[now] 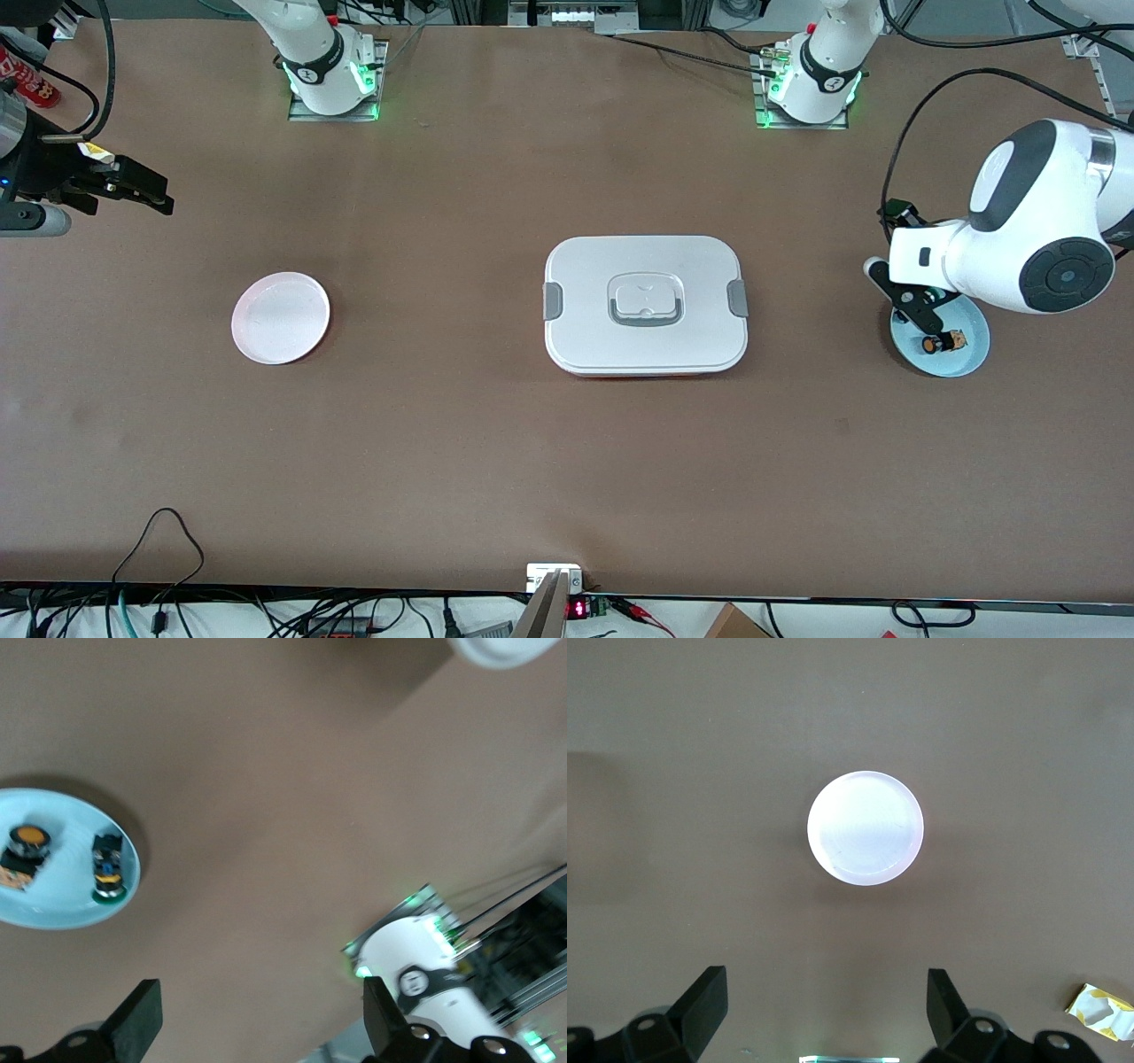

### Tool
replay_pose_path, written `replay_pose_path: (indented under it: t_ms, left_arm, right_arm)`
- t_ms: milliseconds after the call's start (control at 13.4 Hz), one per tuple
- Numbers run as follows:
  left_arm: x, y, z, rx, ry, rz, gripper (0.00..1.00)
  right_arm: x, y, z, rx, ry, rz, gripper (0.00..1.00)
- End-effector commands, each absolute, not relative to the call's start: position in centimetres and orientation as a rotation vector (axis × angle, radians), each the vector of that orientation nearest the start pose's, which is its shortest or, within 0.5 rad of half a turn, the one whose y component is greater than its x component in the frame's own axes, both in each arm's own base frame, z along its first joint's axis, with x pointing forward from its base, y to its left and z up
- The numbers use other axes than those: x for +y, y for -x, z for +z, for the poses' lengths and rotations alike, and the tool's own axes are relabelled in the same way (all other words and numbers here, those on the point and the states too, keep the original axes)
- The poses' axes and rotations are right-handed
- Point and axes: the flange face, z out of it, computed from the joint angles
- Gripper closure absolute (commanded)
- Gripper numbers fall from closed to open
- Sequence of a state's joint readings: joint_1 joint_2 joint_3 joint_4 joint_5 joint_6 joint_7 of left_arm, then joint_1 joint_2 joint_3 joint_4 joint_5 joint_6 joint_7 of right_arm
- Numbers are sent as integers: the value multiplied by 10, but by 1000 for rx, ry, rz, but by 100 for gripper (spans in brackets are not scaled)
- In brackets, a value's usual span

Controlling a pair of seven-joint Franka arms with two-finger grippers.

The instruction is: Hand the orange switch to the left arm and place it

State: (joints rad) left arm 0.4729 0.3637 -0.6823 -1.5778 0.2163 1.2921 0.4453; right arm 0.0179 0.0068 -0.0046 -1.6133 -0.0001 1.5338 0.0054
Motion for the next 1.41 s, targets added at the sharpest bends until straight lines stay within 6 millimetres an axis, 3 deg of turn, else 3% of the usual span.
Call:
replay_pose_path:
  t_ms: [0,223,521,595,669,967,1339]
  left_arm:
    - [-76,-574,491,910,2987,810,0]
    - [-83,-568,533,710,3056,587,0]
    - [-60,-562,549,226,3168,391,0]
    - [-50,-540,559,147,3176,156,0]
    - [-39,-530,558,108,3192,86,0]
    - [-21,-531,554,66,3188,76,0]
    - [-22,-530,556,60,3183,79,0]
  right_arm:
    - [7,-549,604,-34,3139,118,0]
    - [7,-549,606,-34,3141,113,0]
    - [7,-549,609,-34,3141,106,0]
    - [7,-550,610,-31,3141,101,0]
    - [7,-549,609,-31,3141,106,0]
    - [5,-549,607,-29,3140,128,0]
    - [7,-548,610,-36,3138,144,0]
